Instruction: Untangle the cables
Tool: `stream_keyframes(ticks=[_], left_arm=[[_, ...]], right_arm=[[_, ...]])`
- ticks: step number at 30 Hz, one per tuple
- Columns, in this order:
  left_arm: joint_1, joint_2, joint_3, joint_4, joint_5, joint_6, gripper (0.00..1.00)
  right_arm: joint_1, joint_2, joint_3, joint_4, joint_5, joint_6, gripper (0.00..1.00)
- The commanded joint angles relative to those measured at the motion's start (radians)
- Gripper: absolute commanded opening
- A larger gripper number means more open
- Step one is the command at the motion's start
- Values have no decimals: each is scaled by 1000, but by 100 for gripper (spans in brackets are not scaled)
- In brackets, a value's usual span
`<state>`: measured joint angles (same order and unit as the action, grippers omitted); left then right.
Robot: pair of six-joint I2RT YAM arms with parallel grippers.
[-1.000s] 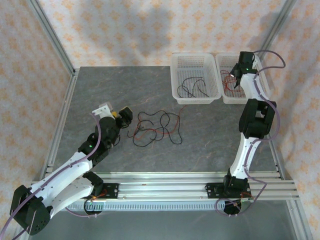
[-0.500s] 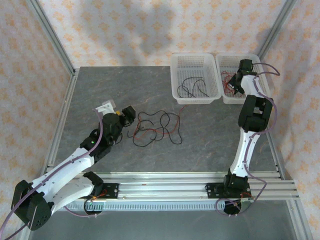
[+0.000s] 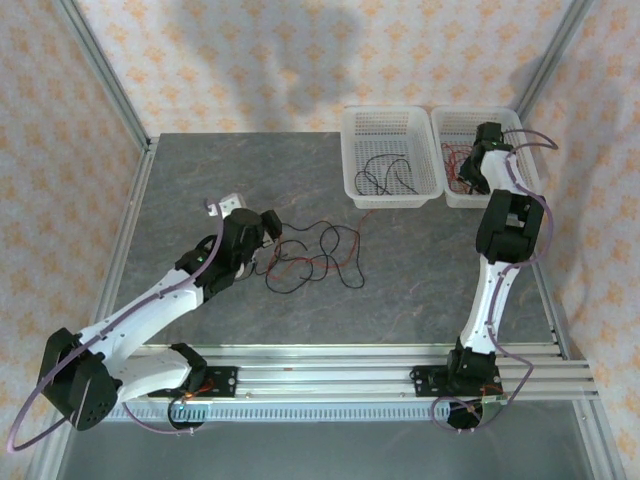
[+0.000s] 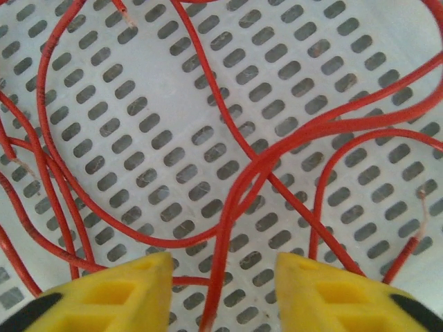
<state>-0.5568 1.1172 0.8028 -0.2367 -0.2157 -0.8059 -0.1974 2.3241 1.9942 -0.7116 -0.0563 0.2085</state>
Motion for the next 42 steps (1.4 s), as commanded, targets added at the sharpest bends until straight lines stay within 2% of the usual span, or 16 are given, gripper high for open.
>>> stream_keyframes(ticks=[1,10,16,19,26,34,42], left_arm=[[-6,16,38,-114,-4,-33,74],[-6,65,60,-198,-17,-48,74],[-6,114,65,-261,-22,-60,74],[-4,138,59,-293,-33,-73,74],[-3,192,17,-292,-13,-84,75],[-5,227,-52,-238,27,-96,74],[-14,268,-85,-156,33,-97,66]], right_arm=[[1,-98,41,-58,52,-33,49],[0,-202,44,-101,6,-57,75],[0,-332,-38,-81,-12,-67,91],[0,-421,-105,-53,-33,-69,95],[14,-677,-358,56,-84,-55,100],[103,-922,-620,134,-67,-32,99],[180,-1064,-785,172,-66,15,97]])
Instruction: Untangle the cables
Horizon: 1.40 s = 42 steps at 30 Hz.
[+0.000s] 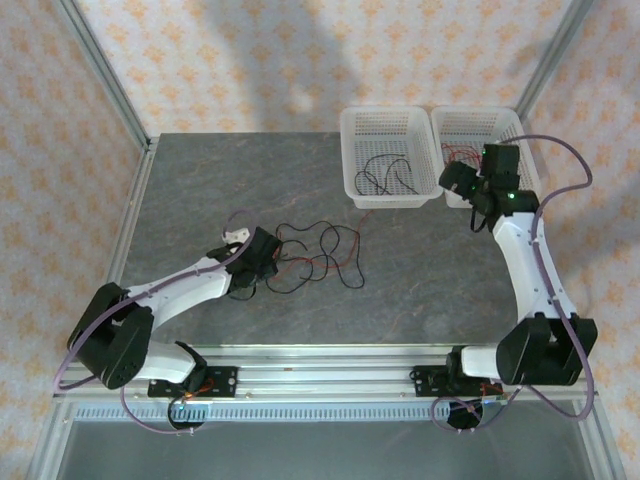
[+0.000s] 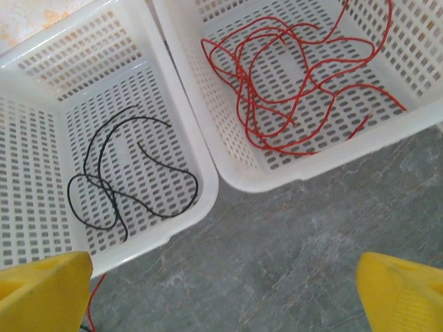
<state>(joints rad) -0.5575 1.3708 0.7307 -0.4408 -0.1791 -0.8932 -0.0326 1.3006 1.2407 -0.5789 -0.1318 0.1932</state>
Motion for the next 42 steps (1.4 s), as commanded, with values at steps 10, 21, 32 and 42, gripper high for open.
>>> stream_keyframes(ticks=[10,21,32,42], left_arm=[[-13,41,-4,110,-47,13,30],[-40,-56,126,-27,-124,51,0],[-101,-94,376,-199,-147,105,0],[-176,-87,572,-276,-145,138,0]], right_arm=[[42,-159,-142,45,-2,61,96],[174,-239,-248,70,-31,133,92],[511,-200,-321,235,-69,286,85],[714,35,-373,626,-181,510,70]])
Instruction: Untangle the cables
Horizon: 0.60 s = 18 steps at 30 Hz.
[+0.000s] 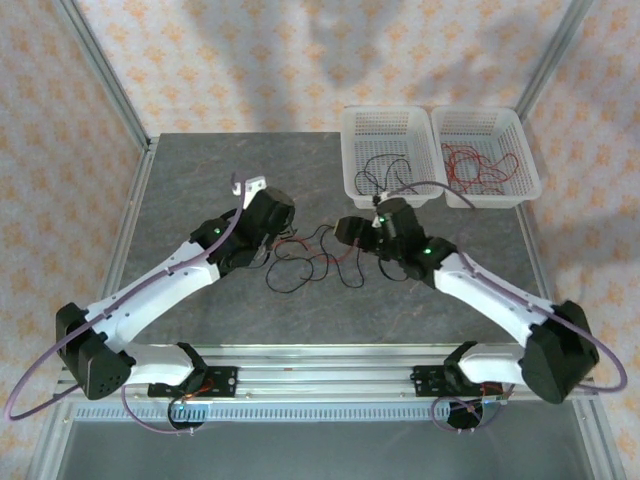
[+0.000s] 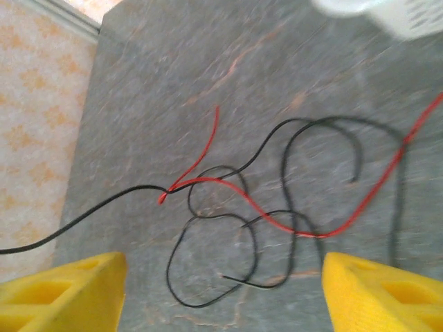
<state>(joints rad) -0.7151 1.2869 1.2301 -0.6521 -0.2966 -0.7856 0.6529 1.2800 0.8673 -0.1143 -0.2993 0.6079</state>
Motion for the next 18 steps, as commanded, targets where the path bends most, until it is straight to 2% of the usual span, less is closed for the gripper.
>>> stream_keyframes(ticks=[1,7,18], left_arm=[[-26,-1,93,-72,-30,36,0],[-56,11,196,-95,-43,66,0],[-82,45,344,-115,-38,114,0]], right_arm=[[34,76,5,177,-10,106,69],[68,205,4,300,21,173,58],[74,390,18,393,23,209,42]])
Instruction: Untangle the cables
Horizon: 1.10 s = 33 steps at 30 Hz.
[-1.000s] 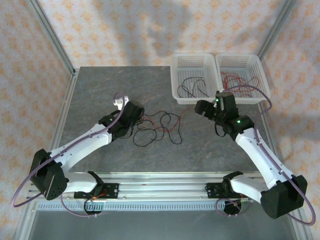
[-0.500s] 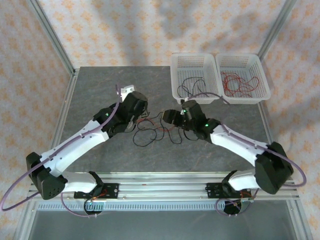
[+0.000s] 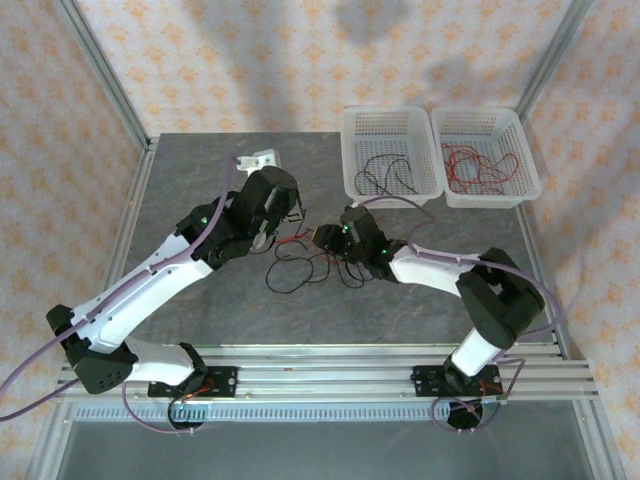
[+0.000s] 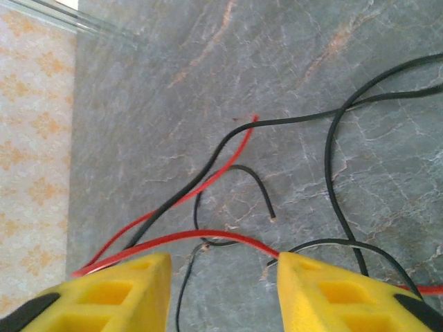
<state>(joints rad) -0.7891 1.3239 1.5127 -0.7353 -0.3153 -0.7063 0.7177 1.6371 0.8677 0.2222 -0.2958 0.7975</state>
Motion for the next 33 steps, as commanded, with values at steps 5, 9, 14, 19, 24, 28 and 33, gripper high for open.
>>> stream_keyframes(ticks=[5,9,14,19,24,28,33], left_arm=[[-10,30,157,-57,-26,66,0],[-11,53,248,-87,-36,94,0],[-11,87,374,-132,-53,114,0],[-10,114,493,-150,-70,173,0],[-11,158,642,-165,-87,217,0],[-11,199,748,-153,-99,255,0],[-12,230,817,-91,-71,288,0]], right_arm=[[20,90,-12,90,18,37,40],[22,127,-59,127,22,55,38],[23,141,-107,146,42,60,36],[23,133,-147,147,63,58,35],[23,118,-206,153,88,63,35],[23,98,-268,179,97,80,35],[23,65,-319,185,112,88,35]])
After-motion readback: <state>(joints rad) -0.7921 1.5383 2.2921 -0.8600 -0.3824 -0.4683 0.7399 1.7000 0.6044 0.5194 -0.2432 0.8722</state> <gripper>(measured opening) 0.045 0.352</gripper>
